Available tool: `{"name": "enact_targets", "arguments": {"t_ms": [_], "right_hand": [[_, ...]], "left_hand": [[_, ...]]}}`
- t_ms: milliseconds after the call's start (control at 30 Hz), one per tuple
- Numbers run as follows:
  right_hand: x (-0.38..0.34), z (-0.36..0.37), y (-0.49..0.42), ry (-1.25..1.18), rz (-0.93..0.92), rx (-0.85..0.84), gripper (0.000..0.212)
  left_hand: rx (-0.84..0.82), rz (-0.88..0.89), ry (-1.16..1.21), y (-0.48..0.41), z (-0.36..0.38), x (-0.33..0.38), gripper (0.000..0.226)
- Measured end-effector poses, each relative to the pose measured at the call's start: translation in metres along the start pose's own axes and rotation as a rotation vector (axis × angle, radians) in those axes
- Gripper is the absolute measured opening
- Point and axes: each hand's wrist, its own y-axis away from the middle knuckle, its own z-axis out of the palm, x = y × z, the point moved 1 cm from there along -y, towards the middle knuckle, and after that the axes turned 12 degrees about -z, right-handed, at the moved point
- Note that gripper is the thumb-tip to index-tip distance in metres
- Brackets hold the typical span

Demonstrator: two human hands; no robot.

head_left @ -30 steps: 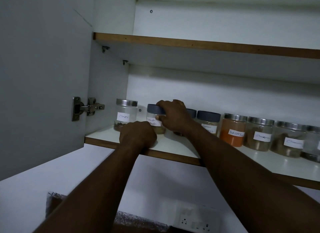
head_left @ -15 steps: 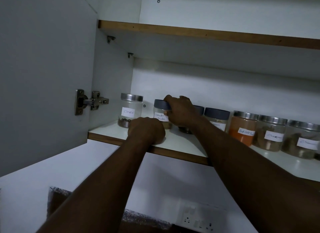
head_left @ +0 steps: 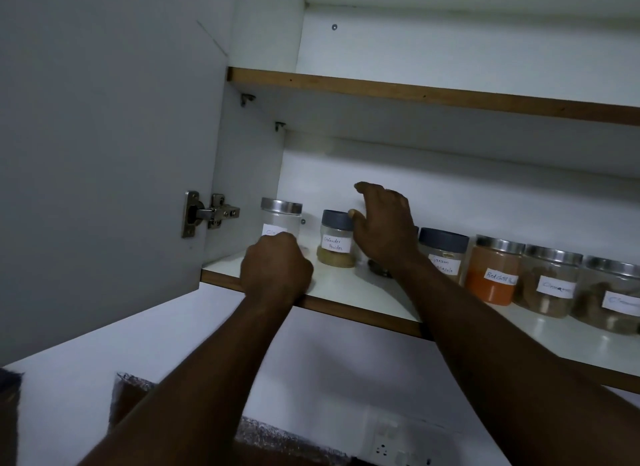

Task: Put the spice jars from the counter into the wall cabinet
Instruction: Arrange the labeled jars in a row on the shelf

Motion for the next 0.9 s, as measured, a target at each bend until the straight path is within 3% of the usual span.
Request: {"name": "enact_targets", "arguments": {"t_ms": [267, 400, 500, 633, 900], "right_hand": [[-0.065, 0.038, -0.025, -0.175, -0.141, -0.155, 0.076], [-0.074, 0.061, -0.038, -0.121, -0.187, -0.197, 0.060], [-0.067, 0.068, -0.047, -0.032, -0.212, -0.159, 0.050], [-0.056, 0.074, -0.054, 0.030, -0.182, -0.187, 0.048], [-0.042, 0.081, -0.057, 0.059, -0.154, -0.208, 0.043]], "left_hand": [[-0.065, -0.049, -0.065, -0.013, -0.004, -0.013, 0.056], [-0.006, -0.008, -0.124, -0.021, 0.006, -0.014, 0.049], [-0.093, -0.019, -0.192, -0.028, 0.010, -0.012, 0.046], [-0.172, 0.085, -0.362, -0.034, 0.011, -0.008, 0.039], [-0.220, 0.199, -0.414, -0.043, 0.016, -0.007, 0.038]]}}
